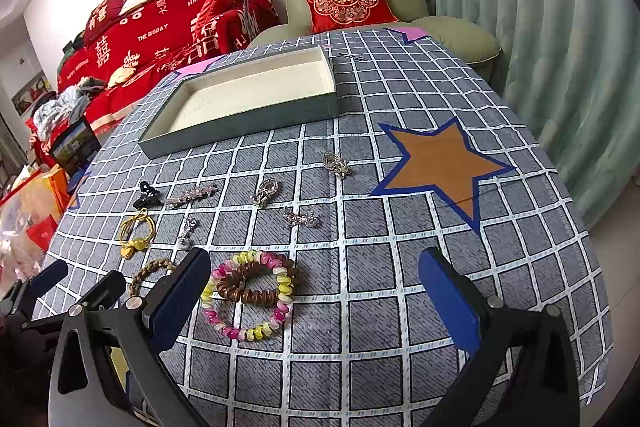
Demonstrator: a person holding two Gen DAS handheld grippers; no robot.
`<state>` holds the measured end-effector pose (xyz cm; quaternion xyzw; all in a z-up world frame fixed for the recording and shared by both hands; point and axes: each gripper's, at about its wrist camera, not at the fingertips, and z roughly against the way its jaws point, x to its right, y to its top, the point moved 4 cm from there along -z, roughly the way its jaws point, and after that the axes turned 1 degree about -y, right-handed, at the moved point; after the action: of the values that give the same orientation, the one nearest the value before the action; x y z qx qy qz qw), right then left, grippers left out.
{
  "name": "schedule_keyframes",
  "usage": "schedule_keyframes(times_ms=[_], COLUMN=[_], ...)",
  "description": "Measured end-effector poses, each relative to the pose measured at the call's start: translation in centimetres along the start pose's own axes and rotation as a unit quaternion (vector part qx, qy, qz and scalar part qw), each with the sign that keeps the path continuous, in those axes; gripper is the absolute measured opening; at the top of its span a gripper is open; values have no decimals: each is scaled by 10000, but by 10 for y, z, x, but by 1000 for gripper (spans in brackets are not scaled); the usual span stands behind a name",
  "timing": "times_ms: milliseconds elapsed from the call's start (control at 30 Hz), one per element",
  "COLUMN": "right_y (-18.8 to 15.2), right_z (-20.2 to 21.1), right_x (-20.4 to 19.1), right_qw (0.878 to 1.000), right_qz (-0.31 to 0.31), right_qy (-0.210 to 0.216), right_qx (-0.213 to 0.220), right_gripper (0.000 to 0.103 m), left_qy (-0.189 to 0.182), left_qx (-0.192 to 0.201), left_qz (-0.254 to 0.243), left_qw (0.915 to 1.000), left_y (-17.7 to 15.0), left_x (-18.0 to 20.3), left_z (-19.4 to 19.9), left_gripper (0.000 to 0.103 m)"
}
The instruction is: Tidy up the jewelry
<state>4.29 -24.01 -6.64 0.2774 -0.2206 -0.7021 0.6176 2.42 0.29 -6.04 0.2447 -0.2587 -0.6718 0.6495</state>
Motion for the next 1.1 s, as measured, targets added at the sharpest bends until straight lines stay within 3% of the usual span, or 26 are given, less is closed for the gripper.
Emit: schedule_keyframes(times_ms=[500, 767, 1100], right_y=[-2, -2, -12], right_z=[-1, -7, -21], right_x=[0, 11, 10], right_qw=[10000, 9999, 9987], right_qz=[-30, -100, 73], right_qy=[24, 18, 192], right_qx=[-16, -123, -475], right_gripper=[103, 103, 103], left_qy=[23, 204, -121], left_qx=[-87, -211, -435], left_qz=[-26, 159, 226], left_qw=[10000, 9994, 9987], left_y=[5, 12, 18], left_x=[2, -18, -36], left_z=[-5, -19, -46], left_gripper=[103, 103, 103])
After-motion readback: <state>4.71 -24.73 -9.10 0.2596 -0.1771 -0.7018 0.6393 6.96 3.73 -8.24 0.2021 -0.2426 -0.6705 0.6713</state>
